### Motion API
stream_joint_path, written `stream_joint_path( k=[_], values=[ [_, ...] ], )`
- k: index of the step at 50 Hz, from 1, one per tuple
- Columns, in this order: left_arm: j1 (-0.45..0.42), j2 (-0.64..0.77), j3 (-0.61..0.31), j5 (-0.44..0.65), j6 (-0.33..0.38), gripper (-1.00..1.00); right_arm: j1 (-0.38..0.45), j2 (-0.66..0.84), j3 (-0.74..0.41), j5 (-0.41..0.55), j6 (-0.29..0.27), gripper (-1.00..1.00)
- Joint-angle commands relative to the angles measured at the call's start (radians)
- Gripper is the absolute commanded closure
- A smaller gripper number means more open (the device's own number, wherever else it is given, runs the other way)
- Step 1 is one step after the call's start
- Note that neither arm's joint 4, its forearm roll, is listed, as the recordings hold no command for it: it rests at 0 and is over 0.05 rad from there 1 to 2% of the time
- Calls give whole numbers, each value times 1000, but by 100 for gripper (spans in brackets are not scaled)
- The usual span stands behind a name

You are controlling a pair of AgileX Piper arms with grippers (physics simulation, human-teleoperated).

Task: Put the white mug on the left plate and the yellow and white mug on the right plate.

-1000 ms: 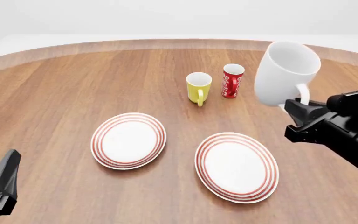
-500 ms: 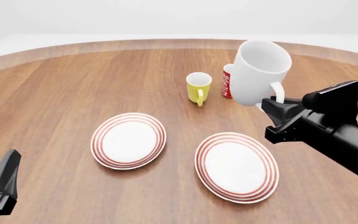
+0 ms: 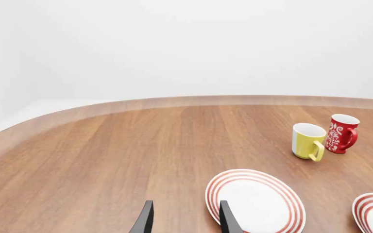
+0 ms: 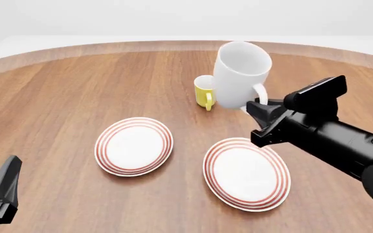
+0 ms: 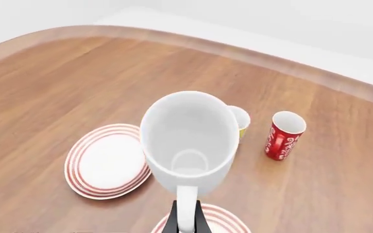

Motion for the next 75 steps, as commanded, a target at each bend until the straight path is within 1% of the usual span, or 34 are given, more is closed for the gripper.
stream_joint_path(
  k=[1,23,39,59,65,75],
  values=[
    [0,0,0,0,0,-100,55,62,-36,-23,-1,100],
    [0,0,0,0,0,-100,136,146,-102,-34,-25,100],
    [0,0,0,0,0,-100,187,223,-154,-52,-24,100],
    [0,0,0,0,0,-100,267,329,-223,-68,-6,100],
    [0,0,0,0,0,-100,294,357,-240,-81,6,100],
    [0,0,0,0,0,-100,316,388,-260,-88,4,100]
  ],
)
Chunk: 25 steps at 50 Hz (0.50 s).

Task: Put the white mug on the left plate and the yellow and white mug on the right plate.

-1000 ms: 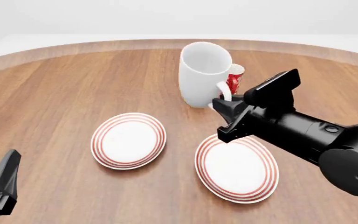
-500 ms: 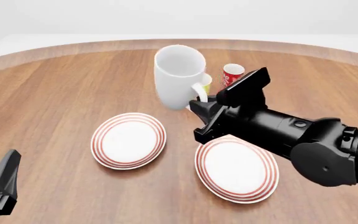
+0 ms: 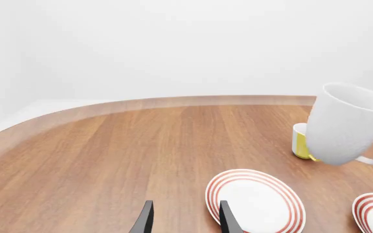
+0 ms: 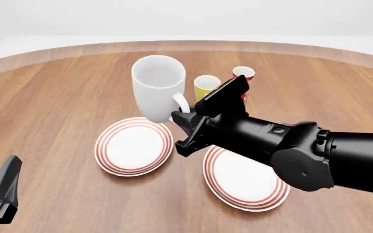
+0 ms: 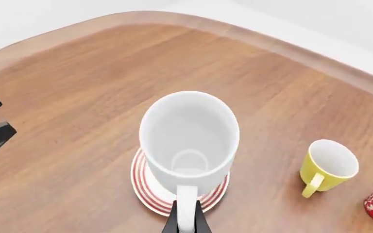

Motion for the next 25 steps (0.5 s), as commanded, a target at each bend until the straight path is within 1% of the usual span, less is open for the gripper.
stream_joint_path(
  k=[1,17,25],
  values=[
    [0,0,0,0,0,-100,33,40,-33,-11,9,100],
    [0,0,0,0,0,-100,60,80,-67,-17,2,100],
    [0,0,0,0,0,-100,69,115,-87,-23,9,100]
  ],
)
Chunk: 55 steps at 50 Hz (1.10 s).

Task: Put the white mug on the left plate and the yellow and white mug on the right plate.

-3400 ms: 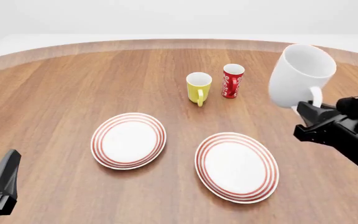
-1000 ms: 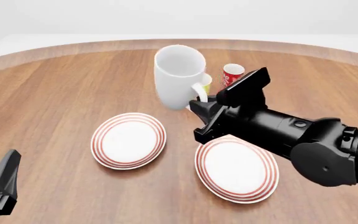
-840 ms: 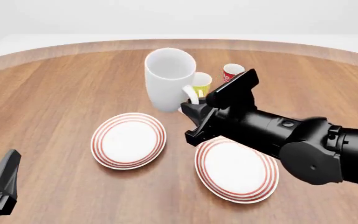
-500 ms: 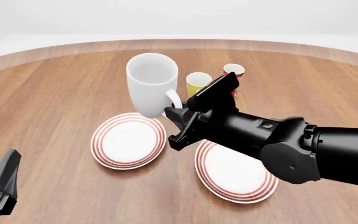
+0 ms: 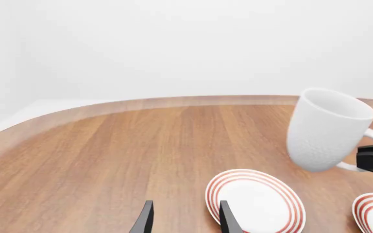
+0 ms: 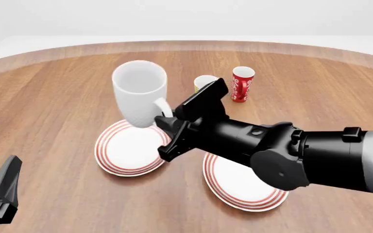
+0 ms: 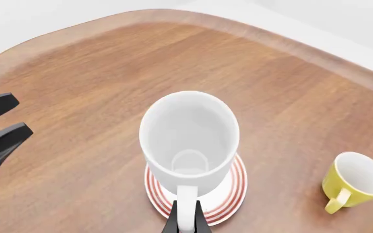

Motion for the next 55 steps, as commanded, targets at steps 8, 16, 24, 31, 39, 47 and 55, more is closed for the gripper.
stream_joint_path(
  k=[8,16,24,31,39,47,55],
  values=[
    [0,0,0,0,0,-100,19,75,-50,-13,15,100],
    [0,0,0,0,0,-100,26,105,-57,-22,22,100],
    [0,0,0,0,0,-100,35,122,-52,-33,37,100],
    [0,0,0,0,0,-100,38,126,-46,-41,48,100],
    [0,0,0,0,0,-100,38,136,-28,-61,57,100],
    [0,0,0,0,0,-100,30,133,-13,-72,65,100],
    [0,0,0,0,0,-100,30,133,-2,-82,78,100]
  ],
)
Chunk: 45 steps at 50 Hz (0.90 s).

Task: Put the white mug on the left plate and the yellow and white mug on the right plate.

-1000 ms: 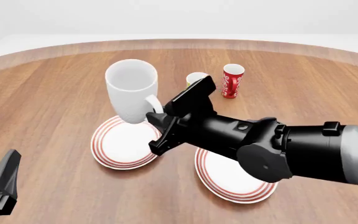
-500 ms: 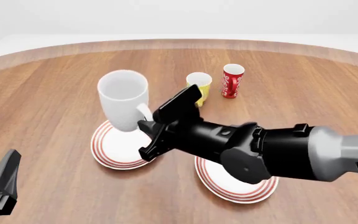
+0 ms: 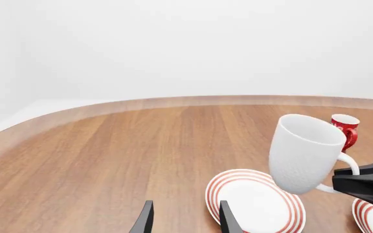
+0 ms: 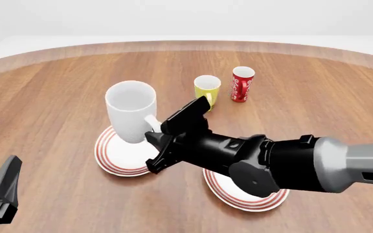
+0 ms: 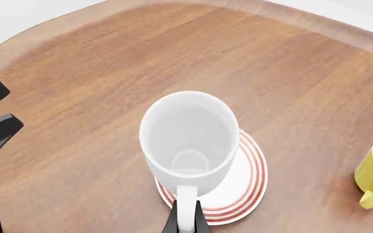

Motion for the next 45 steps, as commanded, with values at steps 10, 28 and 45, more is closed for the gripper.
stream_joint_path(
  k=[10,28,45],
  values=[
    [0,0,0,0,0,-100,8,13,11,-18,20,100],
    [0,0,0,0,0,-100,12,42,0,-20,19,100],
    [0,0,0,0,0,-100,15,63,-12,-14,26,100]
  ],
)
